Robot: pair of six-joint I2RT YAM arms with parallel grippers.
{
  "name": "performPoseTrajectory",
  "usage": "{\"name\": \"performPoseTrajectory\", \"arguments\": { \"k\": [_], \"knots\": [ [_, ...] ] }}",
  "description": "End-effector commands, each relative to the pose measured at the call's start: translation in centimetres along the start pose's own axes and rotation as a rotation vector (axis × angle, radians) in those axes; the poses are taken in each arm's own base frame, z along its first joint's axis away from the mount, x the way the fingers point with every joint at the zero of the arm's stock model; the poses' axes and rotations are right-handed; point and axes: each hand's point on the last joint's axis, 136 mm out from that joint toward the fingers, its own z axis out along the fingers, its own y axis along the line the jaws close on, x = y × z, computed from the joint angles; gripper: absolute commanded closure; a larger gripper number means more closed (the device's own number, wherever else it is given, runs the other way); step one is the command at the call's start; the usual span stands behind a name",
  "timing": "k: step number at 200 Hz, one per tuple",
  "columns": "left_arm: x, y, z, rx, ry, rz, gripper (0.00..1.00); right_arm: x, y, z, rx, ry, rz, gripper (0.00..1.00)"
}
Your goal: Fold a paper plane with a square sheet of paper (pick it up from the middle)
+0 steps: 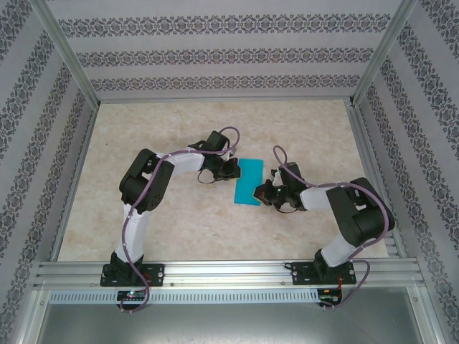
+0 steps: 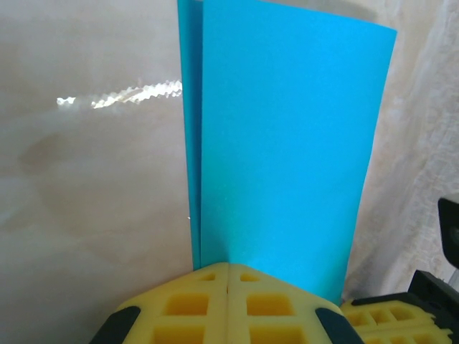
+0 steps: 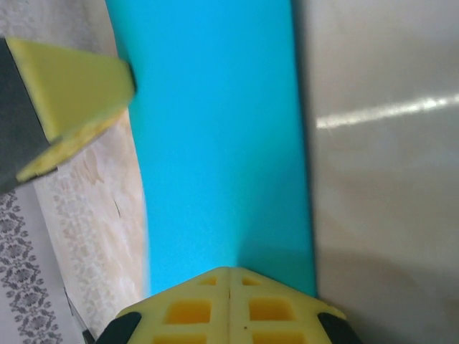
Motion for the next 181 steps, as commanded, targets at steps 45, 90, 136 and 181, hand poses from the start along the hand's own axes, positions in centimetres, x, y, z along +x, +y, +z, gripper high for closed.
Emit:
{"name": "performPoseTrajectory", "arguments": {
  "k": [45,90,136,181],
  "knots": [
    [7.7,12.3,2.5,-0.387,0.196,-0.182,1.0,1.4,0.2,-1.5,0.031,0.046,-0.049,1.0],
    [7.5,11.9,2.4,-0.381,0.194,-0.173,1.0,-3.9,4.5,-1.2,0.008,-0.059,-0.139,1.0],
    [7.5,11.9,2.3,-0.38,0.194,-0.171,1.0,-5.3,4.3,2.2,-0.002,-0.015,-0.124,1.0],
    [7.6,12.0,2.3,-0.383,0.194,-0.17,1.0,-2.5,1.7,2.3,0.02,0.051,-0.146,0.99]
  ]
}}
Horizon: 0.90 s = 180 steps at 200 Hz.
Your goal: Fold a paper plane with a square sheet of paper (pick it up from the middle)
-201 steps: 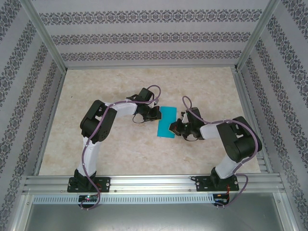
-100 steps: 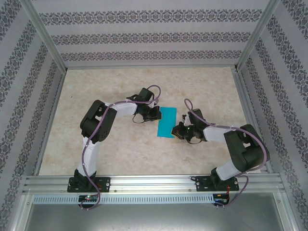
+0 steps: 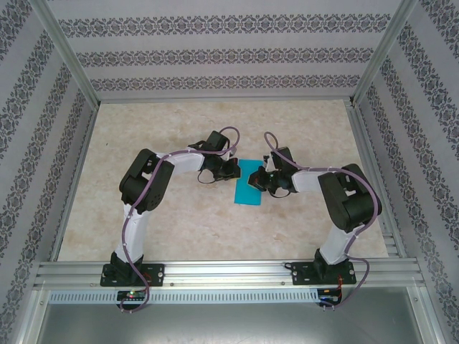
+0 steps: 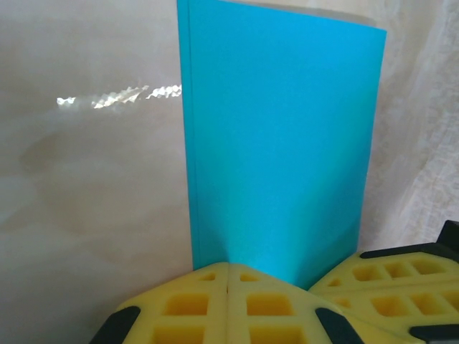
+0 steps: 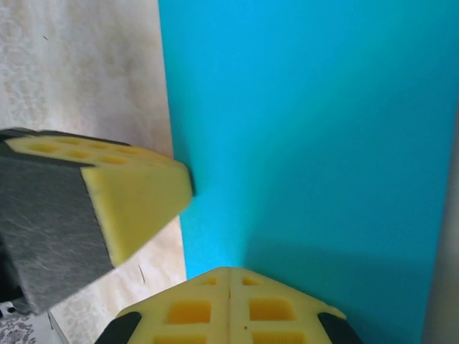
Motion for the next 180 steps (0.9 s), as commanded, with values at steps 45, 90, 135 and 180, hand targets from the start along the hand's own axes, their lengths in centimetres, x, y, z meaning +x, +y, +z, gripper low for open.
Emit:
{"name": "performPoseTrajectory", "arguments": {
  "k": [45,90,135,180],
  "knots": [
    [7.6,12.2,2.4,-0.387,0.194,-0.173,1.0,6.3,-3.5,-1.2,0.023,0.123,-0.087,0.96],
    [7.4,12.1,2.4,-0.384,0.189,-0.17,1.0,8.4,-4.8,-2.5,0.043,0.124,-0.061,0.96],
    [5.5,9.0,1.5,-0.303,0.157,-0.104,1.0,7.5,-3.8,-1.7,0.052,0.068,-0.037,0.96],
    [-0.3,2.1,-4.1,-0.179,-0.032,-0.04,0.82,5.3,0.7,0.1,0.08,-0.112,0.026,0.97]
  ]
}}
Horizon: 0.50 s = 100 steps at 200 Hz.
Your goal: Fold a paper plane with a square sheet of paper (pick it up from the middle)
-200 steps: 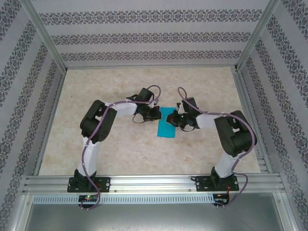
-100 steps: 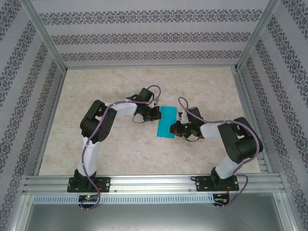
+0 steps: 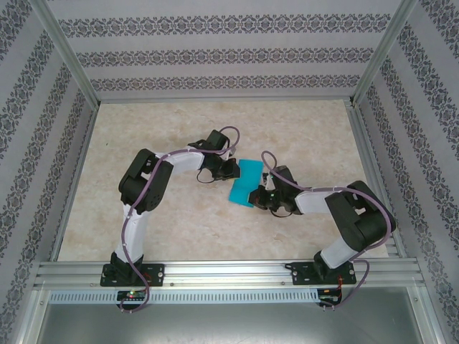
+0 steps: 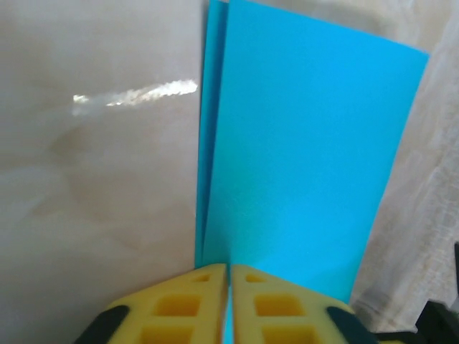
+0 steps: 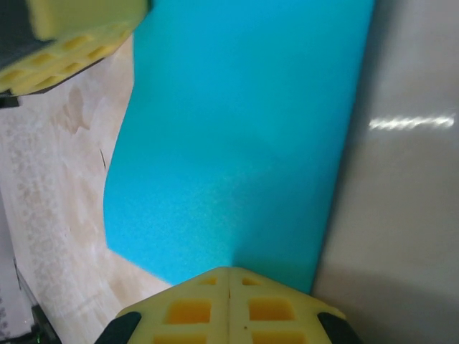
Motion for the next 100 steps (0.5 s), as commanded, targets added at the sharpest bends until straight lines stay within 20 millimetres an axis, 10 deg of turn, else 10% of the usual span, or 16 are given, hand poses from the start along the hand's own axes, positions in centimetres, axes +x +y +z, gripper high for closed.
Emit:
{"name": "performPoseTrajectory", "arguments": {
  "k": [1,74,100],
  "knots": [
    [0.0,2.4,-3.0,-0.141,-0.021,-0.061,0.81,-1.7,1.2,1.0,0.069,-0.12,0.087,0.97],
    [-1.2,7.1,-11.8,-0.155,-0.263,-0.228,0.74,-4.6,7.4,7.0,0.046,-0.217,0.236,0.98],
    [0.0,8.4,-13.3,-0.165,-0.272,-0.242,0.74,-5.7,9.8,6.0,0.009,-0.229,0.173,0.97]
  ]
}}
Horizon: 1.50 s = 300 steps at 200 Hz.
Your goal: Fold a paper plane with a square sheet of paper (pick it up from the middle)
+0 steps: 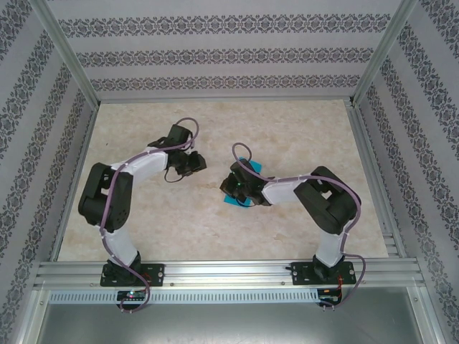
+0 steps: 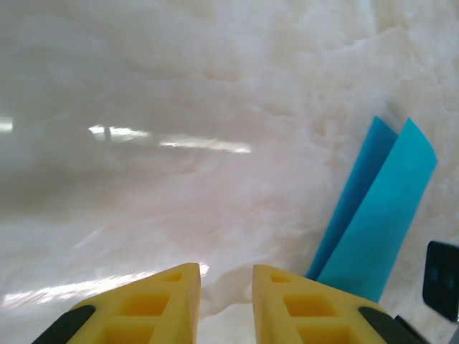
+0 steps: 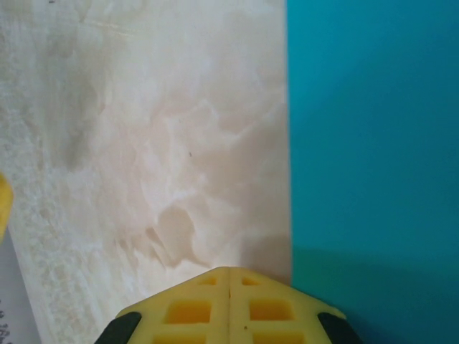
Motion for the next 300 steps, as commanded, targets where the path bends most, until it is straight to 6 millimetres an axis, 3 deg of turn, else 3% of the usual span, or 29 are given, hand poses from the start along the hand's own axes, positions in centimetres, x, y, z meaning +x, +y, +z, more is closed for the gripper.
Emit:
{"name": "performPoseTrajectory", "arguments": {
  "k": [1,15,33,61,93,117,171,228,265,283,300],
  "knots": [
    [-0.1,0.9,-1.1,-0.003,-0.036,-0.016,0.74,-1.7,3.0,-1.0,-0.051,-0.065,-0.011,0.97],
    [0.2,1.3,-1.4,-0.005,-0.037,-0.012,0.74,-2.2,3.5,-2.3,-0.044,-0.08,-0.048,0.96],
    [0.7,1.5,-1.6,-0.006,-0.026,-0.005,0.73,-2.8,2.7,-4.1,-0.012,-0.088,-0.069,0.92],
    [1.0,1.4,-1.7,0.003,-0.022,0.004,0.73,-2.4,-1.0,-6.8,0.166,-0.063,-0.116,0.83],
    [1.1,1.5,-1.6,0.003,-0.022,0.006,0.72,-0.2,-4.6,-8.8,0.322,0.006,-0.136,0.76],
    [1.2,1.5,-1.5,0.006,-0.019,0.011,0.72,1.1,-5.1,-8.4,0.341,0.041,-0.119,0.78],
    [1.4,1.8,-1.5,-0.003,-0.009,0.025,0.72,3.2,-5.6,-4.5,0.351,0.129,-0.063,0.88],
    [1.7,1.9,-1.4,0.005,-0.002,0.023,0.72,3.0,-2.9,-1.3,0.27,0.132,-0.029,0.89],
    [2.1,1.8,-1.3,0.015,0.012,0.019,0.72,0.6,-0.3,0.5,0.211,0.067,0.015,0.89],
    [2.3,1.5,-1.3,0.031,0.02,0.02,0.72,-0.9,1.8,0.3,0.152,0.044,0.001,0.88],
    [2.7,1.0,-1.4,0.052,0.03,0.029,0.73,-2.0,3.8,-1.3,0.097,0.013,-0.048,0.85]
  ]
}}
